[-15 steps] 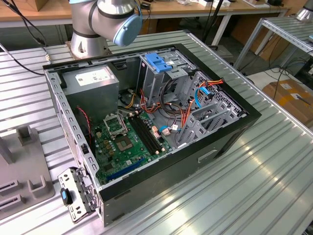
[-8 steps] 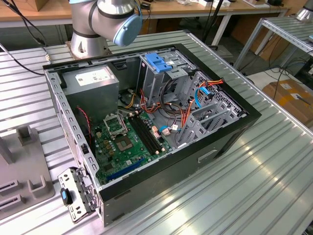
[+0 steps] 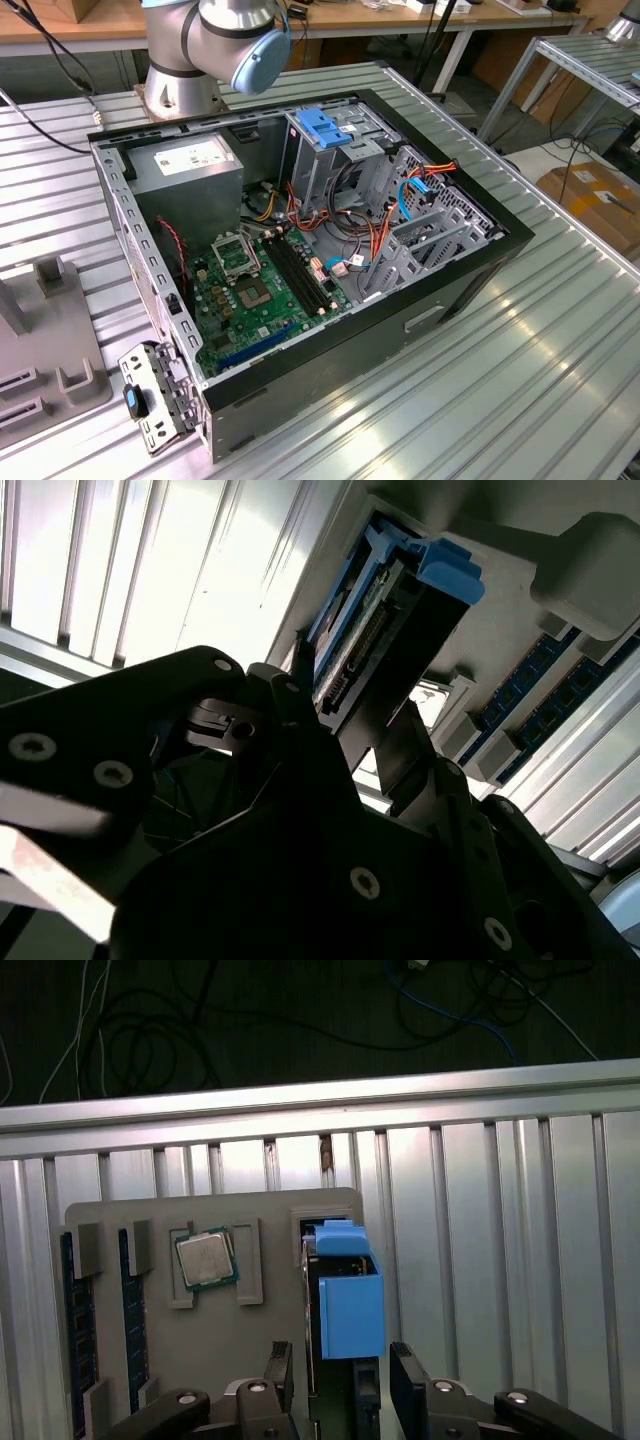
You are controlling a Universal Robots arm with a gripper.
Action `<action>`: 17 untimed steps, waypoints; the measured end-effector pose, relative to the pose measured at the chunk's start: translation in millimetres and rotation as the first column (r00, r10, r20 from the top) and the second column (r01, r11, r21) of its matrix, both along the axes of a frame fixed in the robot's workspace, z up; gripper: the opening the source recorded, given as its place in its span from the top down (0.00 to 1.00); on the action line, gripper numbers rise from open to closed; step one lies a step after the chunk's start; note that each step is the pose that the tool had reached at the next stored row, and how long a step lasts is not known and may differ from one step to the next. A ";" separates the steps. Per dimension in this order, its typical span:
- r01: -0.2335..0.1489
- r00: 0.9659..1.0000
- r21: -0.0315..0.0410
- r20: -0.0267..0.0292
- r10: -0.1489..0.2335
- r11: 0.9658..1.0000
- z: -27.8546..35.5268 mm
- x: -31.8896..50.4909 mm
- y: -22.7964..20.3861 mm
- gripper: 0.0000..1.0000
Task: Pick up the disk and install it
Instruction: 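Pick up the disk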
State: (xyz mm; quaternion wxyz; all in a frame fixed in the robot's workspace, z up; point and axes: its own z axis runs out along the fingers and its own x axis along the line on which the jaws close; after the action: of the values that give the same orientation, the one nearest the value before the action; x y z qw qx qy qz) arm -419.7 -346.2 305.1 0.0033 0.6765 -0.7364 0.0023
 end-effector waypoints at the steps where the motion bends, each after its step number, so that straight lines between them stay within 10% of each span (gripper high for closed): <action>1: 0.000 1.000 0.000 0.000 0.000 1.000 0.0 0.0 0.0 0.49; 17: 0.000 1.000 0.002 0.000 0.000 1.000 2.3 0.0 0.0 0.49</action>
State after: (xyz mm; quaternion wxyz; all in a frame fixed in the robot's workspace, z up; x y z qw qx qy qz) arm -419.7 -346.2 307.4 0.0027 0.6766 -0.7363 0.0017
